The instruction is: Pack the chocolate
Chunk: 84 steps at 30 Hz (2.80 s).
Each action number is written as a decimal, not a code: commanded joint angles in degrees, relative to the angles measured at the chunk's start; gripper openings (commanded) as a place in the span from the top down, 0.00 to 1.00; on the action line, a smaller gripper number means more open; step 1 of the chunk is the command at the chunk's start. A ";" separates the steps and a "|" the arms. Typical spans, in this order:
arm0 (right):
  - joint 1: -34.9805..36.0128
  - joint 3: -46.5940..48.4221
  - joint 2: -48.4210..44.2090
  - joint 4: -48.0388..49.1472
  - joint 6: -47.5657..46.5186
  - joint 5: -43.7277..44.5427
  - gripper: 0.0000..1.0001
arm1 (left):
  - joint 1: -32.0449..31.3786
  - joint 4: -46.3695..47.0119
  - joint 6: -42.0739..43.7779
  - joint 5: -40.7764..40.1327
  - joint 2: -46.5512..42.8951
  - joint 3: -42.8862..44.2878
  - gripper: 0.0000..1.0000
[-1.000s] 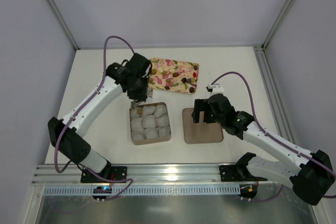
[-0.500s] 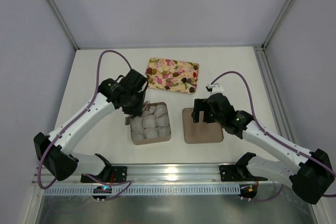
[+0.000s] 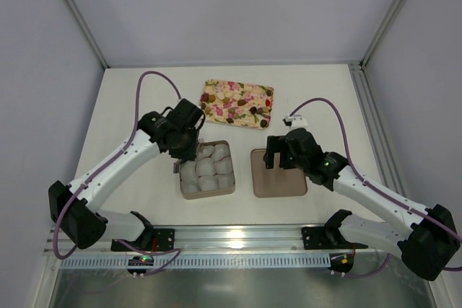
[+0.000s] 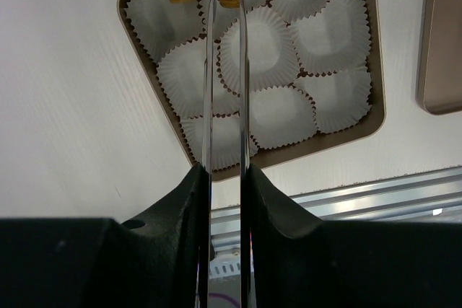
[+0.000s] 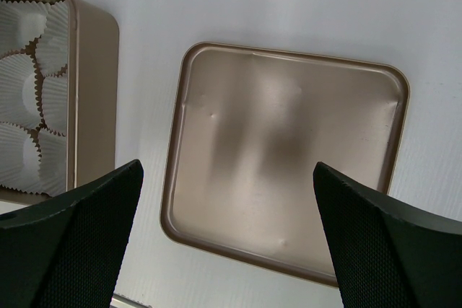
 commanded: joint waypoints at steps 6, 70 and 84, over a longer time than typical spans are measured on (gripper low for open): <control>-0.25 1.80 0.41 1.67 0.43 0.84 0.00 | -0.45 2.51 -0.43 -1.44 -0.22 -0.83 0.74; -0.86 2.77 -6.09 -4.57 -0.36 2.69 0.00 | -0.28 5.06 10.29 0.93 41.52 41.27 0.57; -1.21 1.98 -5.83 -4.04 -0.62 2.69 0.00 | -0.19 4.44 10.91 -0.91 45.66 44.61 0.61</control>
